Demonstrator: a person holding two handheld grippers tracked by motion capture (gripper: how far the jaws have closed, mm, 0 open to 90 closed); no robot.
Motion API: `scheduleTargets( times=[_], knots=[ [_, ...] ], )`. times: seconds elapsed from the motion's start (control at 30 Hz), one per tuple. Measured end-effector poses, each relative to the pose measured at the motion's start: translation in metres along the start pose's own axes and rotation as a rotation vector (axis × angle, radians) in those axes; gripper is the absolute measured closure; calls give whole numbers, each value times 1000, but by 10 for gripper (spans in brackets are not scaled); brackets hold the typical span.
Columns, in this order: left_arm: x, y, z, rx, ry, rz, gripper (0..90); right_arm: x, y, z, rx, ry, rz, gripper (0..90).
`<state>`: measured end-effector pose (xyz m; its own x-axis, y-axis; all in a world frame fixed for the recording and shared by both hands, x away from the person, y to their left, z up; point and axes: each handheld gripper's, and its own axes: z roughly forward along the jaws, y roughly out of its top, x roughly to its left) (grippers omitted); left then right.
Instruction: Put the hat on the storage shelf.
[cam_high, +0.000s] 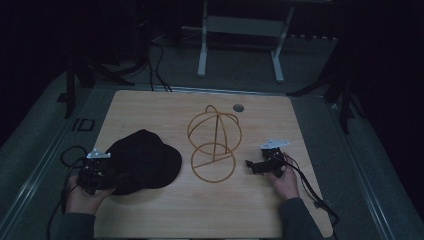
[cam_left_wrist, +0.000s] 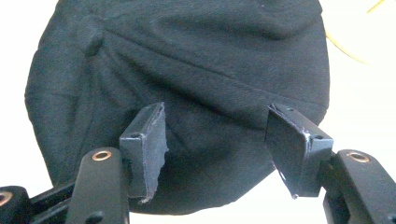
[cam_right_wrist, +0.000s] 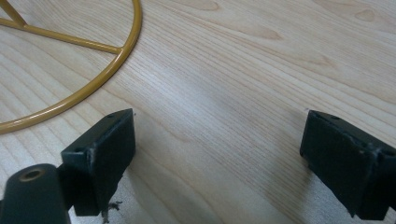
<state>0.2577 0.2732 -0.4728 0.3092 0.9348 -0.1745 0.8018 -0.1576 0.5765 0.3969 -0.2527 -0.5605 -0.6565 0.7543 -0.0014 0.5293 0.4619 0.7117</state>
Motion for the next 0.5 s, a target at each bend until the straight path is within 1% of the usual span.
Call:
scheduleTargets(
  times=[0.07, 0.2, 0.5],
  knots=[
    [-2, 1, 0, 0, -4, 11, 383, 0, 0, 0, 0, 0, 0, 101],
    [-3, 1, 0, -1, -10, 12, 379, 0, 0, 0, 0, 0, 0, 101],
    [-7, 3, -1, -16, -17, 38, 371, 0, 0, 0, 1, 0, 0, 102]
  ],
)
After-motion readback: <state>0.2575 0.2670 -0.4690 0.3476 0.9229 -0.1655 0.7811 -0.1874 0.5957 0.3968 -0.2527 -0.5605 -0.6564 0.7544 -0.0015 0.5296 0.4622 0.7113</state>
